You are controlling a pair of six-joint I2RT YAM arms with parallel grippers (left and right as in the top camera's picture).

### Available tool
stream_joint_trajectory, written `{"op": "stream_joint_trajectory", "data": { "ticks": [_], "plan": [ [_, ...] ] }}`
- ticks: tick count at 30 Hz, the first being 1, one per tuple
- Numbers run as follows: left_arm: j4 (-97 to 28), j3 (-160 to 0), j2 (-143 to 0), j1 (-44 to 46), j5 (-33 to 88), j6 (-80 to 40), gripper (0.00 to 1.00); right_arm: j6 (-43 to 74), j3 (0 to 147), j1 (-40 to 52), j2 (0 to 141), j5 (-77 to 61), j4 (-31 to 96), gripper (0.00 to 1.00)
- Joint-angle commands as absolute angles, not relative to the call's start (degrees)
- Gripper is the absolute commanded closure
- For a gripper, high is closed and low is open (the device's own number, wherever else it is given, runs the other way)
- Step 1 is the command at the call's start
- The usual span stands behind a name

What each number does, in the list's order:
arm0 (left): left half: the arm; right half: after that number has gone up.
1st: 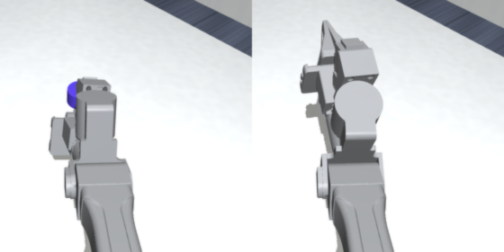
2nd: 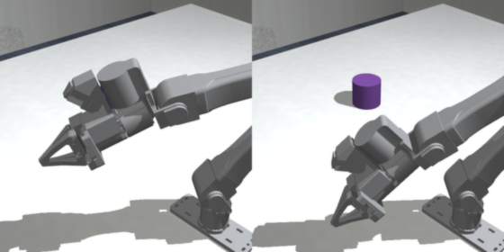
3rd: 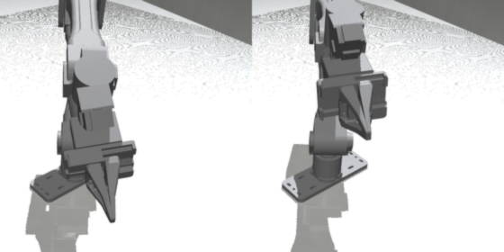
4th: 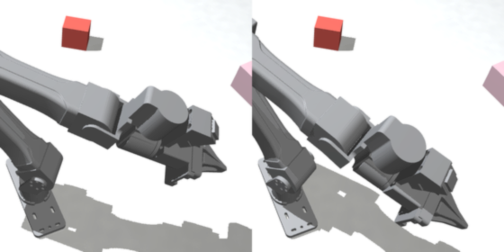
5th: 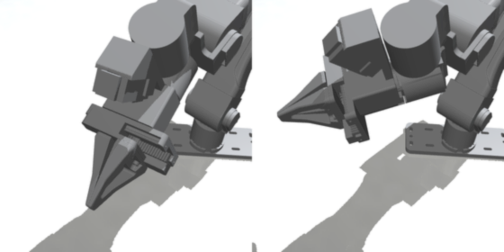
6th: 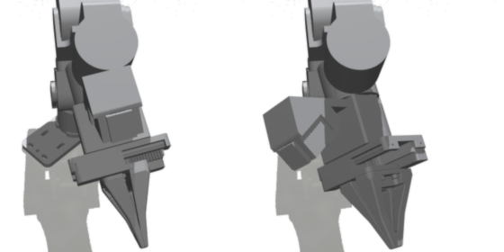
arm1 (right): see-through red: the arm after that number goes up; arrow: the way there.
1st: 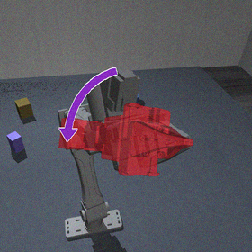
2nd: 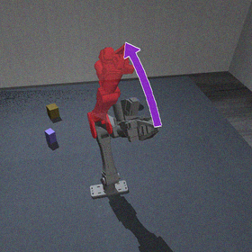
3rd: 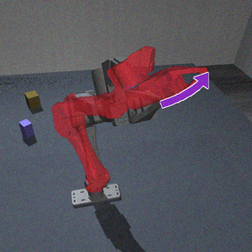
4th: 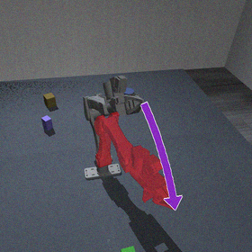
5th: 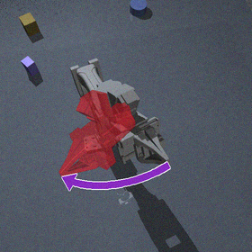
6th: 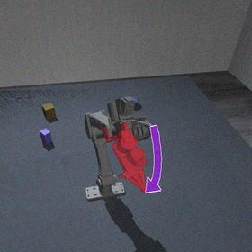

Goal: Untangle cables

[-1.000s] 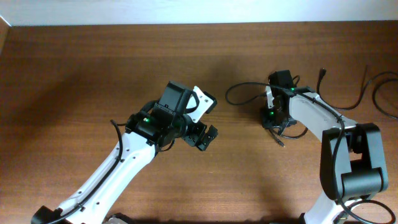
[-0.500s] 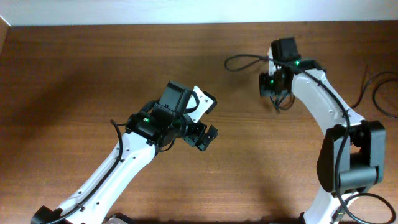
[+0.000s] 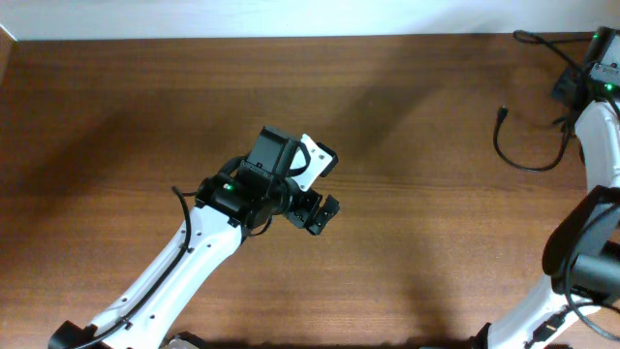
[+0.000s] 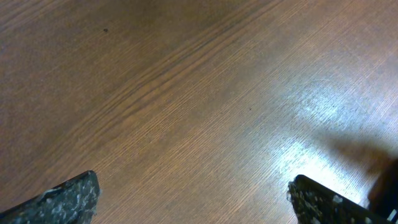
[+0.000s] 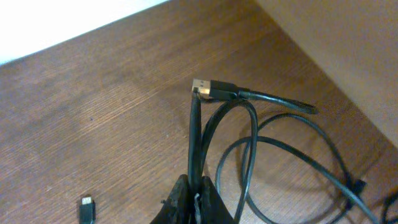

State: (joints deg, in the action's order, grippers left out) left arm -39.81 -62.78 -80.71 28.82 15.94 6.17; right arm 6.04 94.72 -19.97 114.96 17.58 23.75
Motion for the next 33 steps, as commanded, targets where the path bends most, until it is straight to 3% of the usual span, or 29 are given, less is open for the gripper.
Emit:
{"op": "stream_joint_trajectory", "data": {
  "ticks": [1, 8, 9, 11, 17, 22, 28, 33],
  "plan": [
    [-39.75, -62.81, -80.77, 28.86, 15.57, 5.63, 0.01, 6.28, 95.70, -19.66, 117.08, 13.82, 20.60, 0.96],
    [-39.75, -62.78, -80.77, 28.88, 15.59, 5.63, 0.01, 6.28, 95.70, -19.03, 121.91, 4.62, 16.82, 0.96],
    [-39.75, -62.78, -80.77, 28.86, 15.57, 5.63, 0.01, 6.28, 95.68, -19.03, 122.63, 4.23, 17.39, 0.61],
    [-39.75, -62.78, -80.77, 28.86, 15.57, 5.63, 0.01, 6.31, 95.70, -19.03, 122.54, 4.16, 19.40, 0.04],
    [-39.75, -62.78, -80.79, 28.86, 15.59, 5.63, 0.01, 5.82, 95.72, -19.03, 116.79, -6.11, 21.89, 0.01],
    [-39.77, -62.78, -80.77, 28.86, 15.57, 5.63, 0.01, 5.85, 95.72, -17.78, 100.49, -6.28, 37.69, 0.01],
    [-39.75, -62.78, -80.77, 28.86, 15.57, 5.63, 0.01, 6.50, 95.70, -5.50, 88.75, -11.86, 66.04, 0.01],
    [-39.75, -62.78, -80.77, 28.86, 15.57, 5.63, 0.01, 6.48, 95.70, 1.54, 89.84, -11.81, 70.74, 0.01]
  ]
}}
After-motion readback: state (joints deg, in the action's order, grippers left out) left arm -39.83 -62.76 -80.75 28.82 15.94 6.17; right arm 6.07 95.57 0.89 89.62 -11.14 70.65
